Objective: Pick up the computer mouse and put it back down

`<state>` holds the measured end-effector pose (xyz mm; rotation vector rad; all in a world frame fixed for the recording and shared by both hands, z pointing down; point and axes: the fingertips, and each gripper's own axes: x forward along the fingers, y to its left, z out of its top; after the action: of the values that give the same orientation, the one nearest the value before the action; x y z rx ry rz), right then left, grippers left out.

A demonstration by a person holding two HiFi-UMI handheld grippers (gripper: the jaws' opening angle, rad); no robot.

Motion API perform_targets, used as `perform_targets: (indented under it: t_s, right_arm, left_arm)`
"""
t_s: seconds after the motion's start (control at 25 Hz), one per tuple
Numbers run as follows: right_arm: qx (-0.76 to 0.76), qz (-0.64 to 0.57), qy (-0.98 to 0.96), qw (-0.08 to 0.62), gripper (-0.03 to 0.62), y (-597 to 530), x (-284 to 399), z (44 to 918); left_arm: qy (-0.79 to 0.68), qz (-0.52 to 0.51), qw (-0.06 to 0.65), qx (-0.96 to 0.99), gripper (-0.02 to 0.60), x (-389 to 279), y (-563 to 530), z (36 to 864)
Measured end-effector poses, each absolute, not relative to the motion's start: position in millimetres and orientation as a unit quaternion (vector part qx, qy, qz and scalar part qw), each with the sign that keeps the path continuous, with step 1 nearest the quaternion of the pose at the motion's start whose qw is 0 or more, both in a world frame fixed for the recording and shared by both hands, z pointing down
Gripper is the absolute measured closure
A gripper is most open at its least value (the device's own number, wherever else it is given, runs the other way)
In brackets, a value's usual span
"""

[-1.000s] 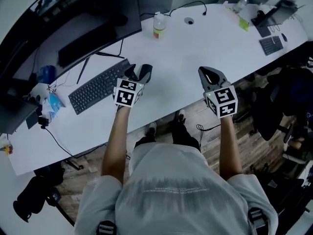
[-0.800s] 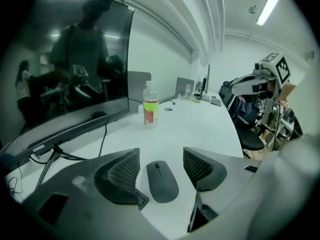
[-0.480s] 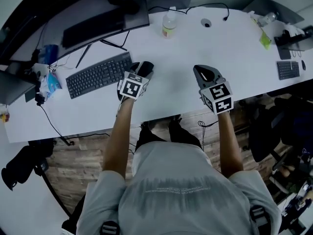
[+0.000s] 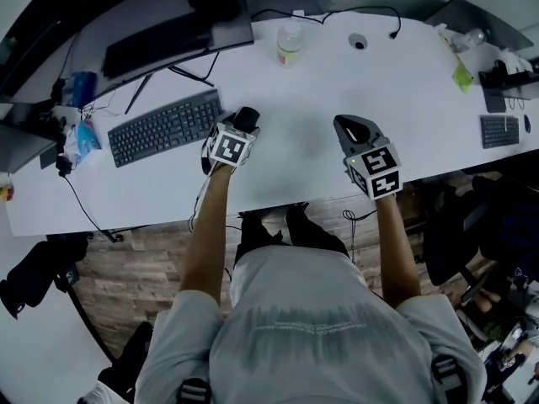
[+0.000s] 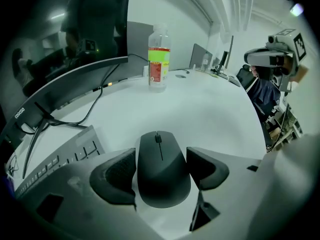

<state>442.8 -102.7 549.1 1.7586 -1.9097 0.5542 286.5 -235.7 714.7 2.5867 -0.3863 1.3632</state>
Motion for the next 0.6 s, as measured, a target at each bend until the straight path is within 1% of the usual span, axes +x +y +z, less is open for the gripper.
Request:
perform_targets:
  t_s: [0.12, 0.48, 0.6]
  right_arm:
    - [0.643, 0.205, -0.697, 0.242, 0.592, -101.9, 446.1, 551.4]
    - [0.646, 0.208, -0.695, 0.237, 0.592, -107.0, 442.0, 553.0]
    - [0.651, 0.201, -0.693, 0.234, 0.592, -109.3, 440.8, 546.3]
  left_arm:
    - [-0.133, 0.471, 0.1, 0.866, 0.288, 285.1, -234.4, 721.8]
    - [-0.139, 0.441, 0.119, 0.879, 0.289, 287.2, -233.3, 723.5]
    - [-0.147, 0.443, 0.111, 0.878, 0.29, 283.2, -237.2, 721.1]
